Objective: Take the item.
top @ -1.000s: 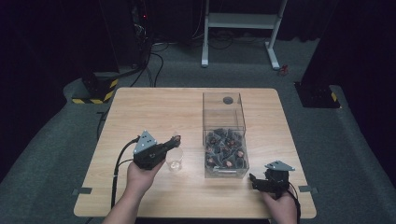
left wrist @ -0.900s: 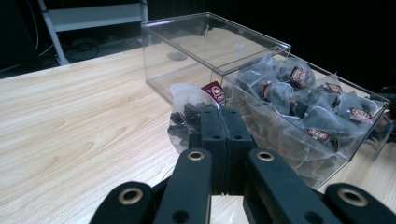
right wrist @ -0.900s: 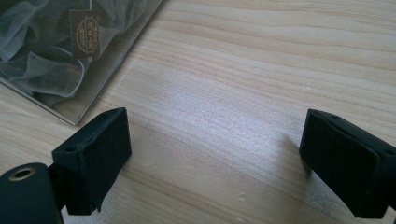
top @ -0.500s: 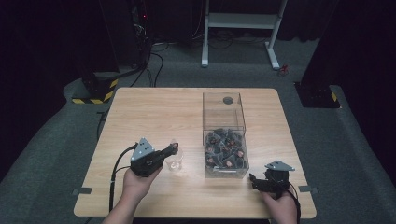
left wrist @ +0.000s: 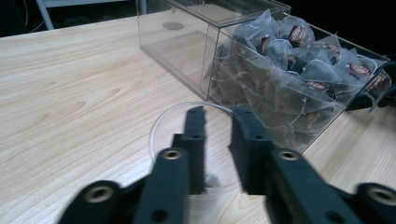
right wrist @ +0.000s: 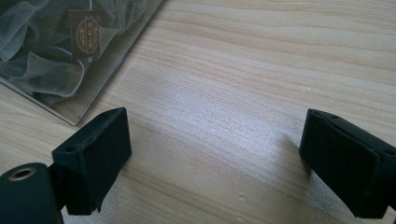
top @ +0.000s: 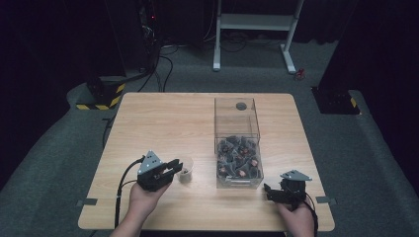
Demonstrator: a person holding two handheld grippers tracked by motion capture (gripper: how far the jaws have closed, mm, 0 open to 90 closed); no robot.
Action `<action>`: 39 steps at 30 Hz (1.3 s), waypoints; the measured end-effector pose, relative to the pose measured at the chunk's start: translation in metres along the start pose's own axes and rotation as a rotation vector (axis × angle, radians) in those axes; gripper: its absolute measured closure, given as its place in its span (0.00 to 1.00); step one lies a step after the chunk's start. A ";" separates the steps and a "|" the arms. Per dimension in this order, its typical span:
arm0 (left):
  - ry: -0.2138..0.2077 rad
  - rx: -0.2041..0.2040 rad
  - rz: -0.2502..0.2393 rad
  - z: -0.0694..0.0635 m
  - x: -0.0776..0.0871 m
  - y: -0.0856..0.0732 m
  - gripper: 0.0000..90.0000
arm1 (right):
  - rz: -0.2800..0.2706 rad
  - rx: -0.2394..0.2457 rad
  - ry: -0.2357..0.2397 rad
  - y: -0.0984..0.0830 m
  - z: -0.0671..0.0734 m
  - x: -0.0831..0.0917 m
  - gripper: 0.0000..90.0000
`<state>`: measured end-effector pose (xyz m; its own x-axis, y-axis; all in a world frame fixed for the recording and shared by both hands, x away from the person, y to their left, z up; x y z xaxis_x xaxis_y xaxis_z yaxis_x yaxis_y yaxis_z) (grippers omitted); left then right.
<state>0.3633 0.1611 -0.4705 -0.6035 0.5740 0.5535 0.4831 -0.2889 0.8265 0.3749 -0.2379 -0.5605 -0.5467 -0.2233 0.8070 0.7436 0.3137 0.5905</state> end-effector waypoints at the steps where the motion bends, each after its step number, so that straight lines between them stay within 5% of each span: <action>1: 0.002 0.007 -0.004 0.000 0.000 0.001 0.76 | 0.000 0.000 0.000 0.000 0.000 0.000 0.10; 12: 0.043 0.031 -0.027 0.015 0.008 0.002 0.42 | 0.000 0.000 0.000 0.000 0.000 0.000 0.10; 25: 0.093 0.099 -0.016 0.055 0.022 -0.026 0.34 | 0.000 0.000 0.000 0.000 0.000 0.000 0.10; 32: 0.131 0.115 0.032 0.072 0.025 -0.049 0.34 | 0.000 -0.002 -0.001 0.000 0.000 0.000 0.10; 39: 0.232 0.080 0.154 0.090 0.019 -0.078 0.34 | 0.000 -0.002 -0.001 0.000 0.000 0.000 0.10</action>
<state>0.3714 0.2635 -0.5342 -0.6439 0.3344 0.6881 0.6233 -0.2923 0.7253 0.3749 -0.2377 -0.5605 -0.5474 -0.2222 0.8068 0.7442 0.3117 0.5907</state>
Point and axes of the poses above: each handheld gripper's, and its own axes: x roughly backward along the jaws, y roughly out of its top, z roughly to its left, the point moved 5 cm from there along -x, roughly forward along the jaws, and after that the axes turned 8 degrees about z, right-handed, at the moved point
